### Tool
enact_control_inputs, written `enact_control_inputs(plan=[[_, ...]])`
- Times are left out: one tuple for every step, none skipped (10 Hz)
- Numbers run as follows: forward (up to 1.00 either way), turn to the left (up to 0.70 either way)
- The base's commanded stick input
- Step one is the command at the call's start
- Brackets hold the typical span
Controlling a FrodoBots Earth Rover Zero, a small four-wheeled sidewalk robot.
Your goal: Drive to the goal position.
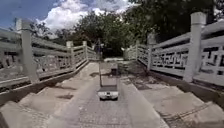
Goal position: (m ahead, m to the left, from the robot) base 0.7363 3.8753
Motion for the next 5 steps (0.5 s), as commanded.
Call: enact_control_inputs(plan=[[0.45, 0.0], [0.45, 0.0], [0.45, 0.0], [0.45, 0.0], [0.45, 0.0]])
